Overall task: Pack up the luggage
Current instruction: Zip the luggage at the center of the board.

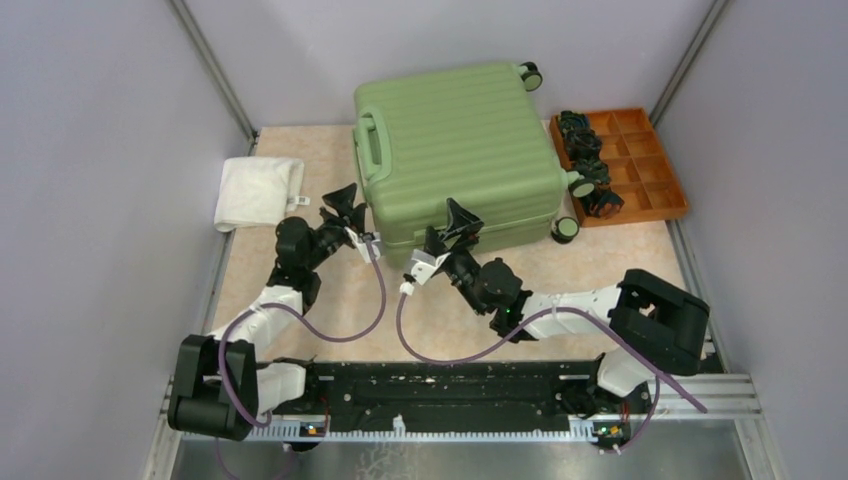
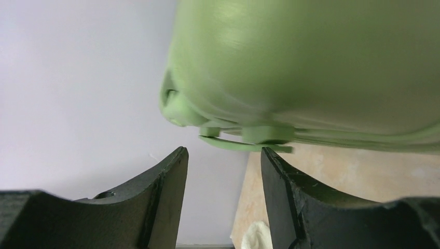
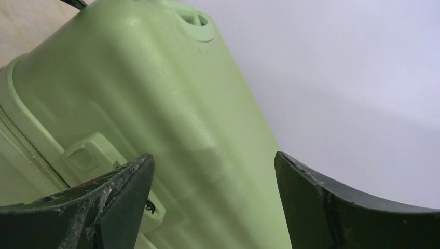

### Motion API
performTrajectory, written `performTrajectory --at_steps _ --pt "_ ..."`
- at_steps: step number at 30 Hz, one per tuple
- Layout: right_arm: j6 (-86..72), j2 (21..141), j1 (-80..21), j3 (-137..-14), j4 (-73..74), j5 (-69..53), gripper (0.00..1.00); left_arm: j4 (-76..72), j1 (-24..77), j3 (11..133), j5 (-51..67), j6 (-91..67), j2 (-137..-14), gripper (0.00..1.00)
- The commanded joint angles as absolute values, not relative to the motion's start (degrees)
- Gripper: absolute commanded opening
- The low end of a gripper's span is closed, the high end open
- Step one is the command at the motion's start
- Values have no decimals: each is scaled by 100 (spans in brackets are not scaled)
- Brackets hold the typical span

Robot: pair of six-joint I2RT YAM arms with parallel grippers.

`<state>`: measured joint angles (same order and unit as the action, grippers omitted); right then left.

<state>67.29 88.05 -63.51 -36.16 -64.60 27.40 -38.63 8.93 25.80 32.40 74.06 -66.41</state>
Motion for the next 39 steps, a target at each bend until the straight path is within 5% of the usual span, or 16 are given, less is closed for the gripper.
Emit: performTrajectory --at_steps 1,12,20,34,39 --pt "6181 8328 -6311 -3996 -5962 2644 84 -5177 946 3310 3287 6604 -6498 61" --pt "4600 7145 -6326 -3890 -4326 2943 83 -936 -417 5905 2978 3498 -7659 59" --pt "3962 6750 -6617 -3807 -3351 3317 82 1851 -837 7909 5733 473 -9741 61" --pt "3761 6874 -7014 -3311 -3540 3696 85 -1071 -786 6728 6700 -2891 -9929 71" --pt "3775 6754 -7014 -3330 -3466 3640 85 -3420 -790 6192 7002 -4625 -10210 72"
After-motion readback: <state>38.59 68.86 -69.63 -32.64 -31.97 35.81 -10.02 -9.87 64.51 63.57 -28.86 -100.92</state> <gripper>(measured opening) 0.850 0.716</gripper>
